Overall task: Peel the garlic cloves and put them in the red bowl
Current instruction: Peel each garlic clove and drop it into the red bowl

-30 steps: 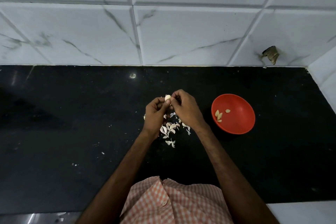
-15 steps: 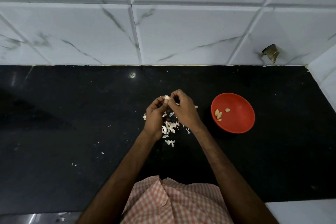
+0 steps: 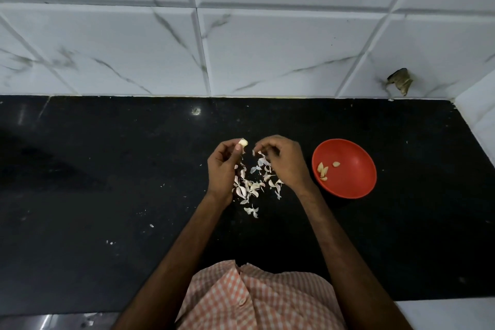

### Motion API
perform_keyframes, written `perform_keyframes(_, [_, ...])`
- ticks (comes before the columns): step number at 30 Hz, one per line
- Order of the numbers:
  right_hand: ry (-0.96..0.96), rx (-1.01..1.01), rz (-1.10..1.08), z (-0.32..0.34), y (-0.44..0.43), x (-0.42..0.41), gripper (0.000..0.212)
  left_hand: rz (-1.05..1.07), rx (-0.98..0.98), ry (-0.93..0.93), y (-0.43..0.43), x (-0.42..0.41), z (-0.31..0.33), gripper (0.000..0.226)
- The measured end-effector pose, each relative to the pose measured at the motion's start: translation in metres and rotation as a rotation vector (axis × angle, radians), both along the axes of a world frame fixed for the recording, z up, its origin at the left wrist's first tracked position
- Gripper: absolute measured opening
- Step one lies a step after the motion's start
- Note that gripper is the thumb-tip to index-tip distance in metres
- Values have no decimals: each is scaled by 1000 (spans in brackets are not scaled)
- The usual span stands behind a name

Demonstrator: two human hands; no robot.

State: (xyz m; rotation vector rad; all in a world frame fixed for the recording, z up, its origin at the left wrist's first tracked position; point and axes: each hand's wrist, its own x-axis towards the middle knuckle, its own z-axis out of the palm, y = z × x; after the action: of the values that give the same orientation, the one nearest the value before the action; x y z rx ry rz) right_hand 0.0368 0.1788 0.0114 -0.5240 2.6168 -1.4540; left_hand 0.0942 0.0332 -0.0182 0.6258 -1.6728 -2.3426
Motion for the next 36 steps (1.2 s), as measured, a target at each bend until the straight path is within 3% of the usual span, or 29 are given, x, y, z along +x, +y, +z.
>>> perform_keyframes(7, [84, 102, 67, 13, -3, -2, 12, -23, -224, 66, 2, 0, 3, 14])
perform_keyframes(15, [58, 53, 81, 9, -2, -2, 8, -47, -316, 110, 1, -1, 7, 11])
perform_keyframes(22, [-69, -134, 58, 8, 4, 0, 10, -100, -188, 98, 1, -2, 7, 11])
perform_keyframes(36, [-101, -209, 37, 7, -1, 0, 8, -156, -123, 42, -1, 1, 6, 17])
